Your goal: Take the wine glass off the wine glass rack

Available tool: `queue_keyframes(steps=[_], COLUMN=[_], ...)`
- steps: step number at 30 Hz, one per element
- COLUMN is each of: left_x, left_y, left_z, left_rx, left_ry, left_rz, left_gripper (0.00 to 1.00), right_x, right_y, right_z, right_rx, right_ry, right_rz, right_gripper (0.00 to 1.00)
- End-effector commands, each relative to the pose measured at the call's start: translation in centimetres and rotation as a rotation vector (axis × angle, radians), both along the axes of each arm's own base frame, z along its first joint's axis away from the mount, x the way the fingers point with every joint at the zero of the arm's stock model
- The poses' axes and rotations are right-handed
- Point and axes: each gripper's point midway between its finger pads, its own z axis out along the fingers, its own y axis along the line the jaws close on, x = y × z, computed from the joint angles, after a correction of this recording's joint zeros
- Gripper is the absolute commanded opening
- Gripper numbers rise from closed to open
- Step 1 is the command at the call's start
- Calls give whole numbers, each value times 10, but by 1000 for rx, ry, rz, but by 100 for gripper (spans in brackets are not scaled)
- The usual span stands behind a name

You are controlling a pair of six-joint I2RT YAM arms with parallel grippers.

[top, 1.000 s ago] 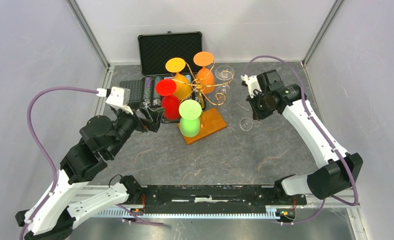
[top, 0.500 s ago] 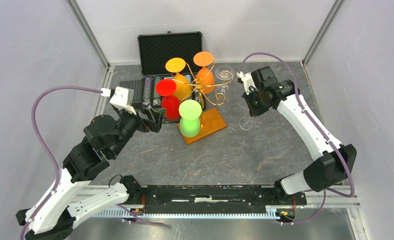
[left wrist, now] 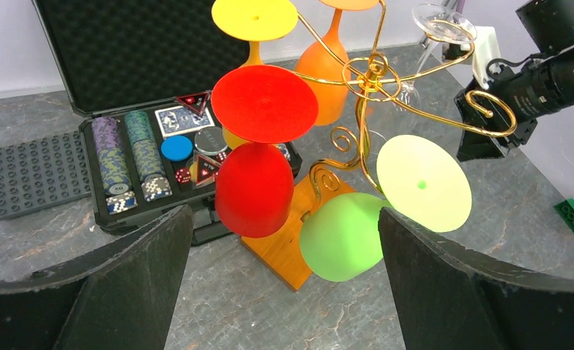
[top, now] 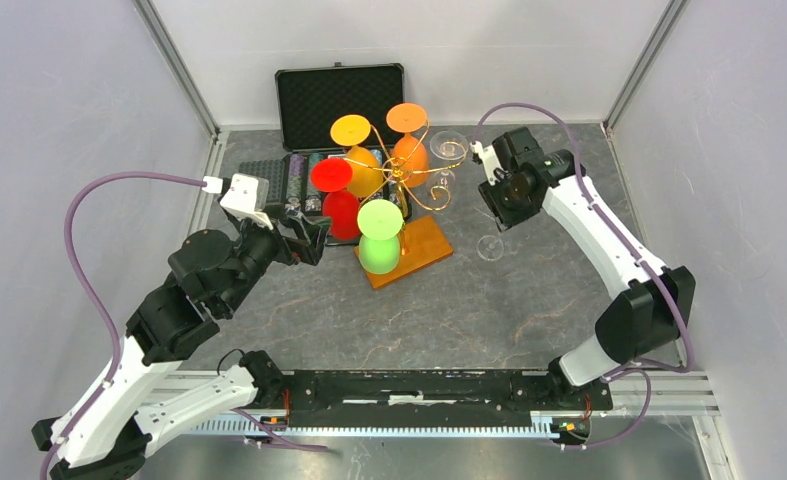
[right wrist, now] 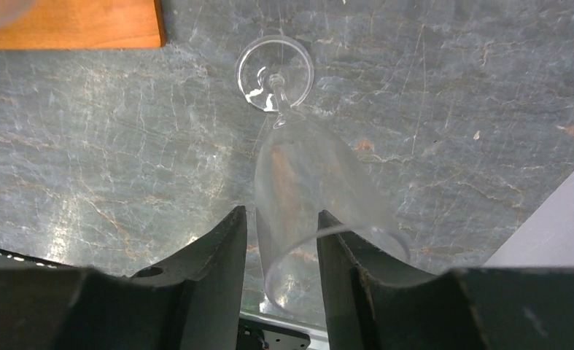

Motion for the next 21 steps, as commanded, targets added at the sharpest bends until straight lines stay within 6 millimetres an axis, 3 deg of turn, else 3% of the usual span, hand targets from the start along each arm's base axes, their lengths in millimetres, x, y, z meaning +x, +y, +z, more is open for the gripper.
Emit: queue_keyframes(steps=[1, 14, 21], left_x=[3, 4, 3], left_y=[0, 2, -2], left_z=[8, 7, 7], left_rx=[11, 22, 17], left_ry=[-43, -42, -32], left_rz=[2, 12, -7], left_gripper=[100, 100, 100], right_x=[21, 56, 58], right_y=[5, 11, 14], right_z=[29, 86, 132], right_rx=[24, 86, 213], right_ry=[-85, -246, -427], right_rz=[-28, -139, -198], right_gripper=[45, 48, 62])
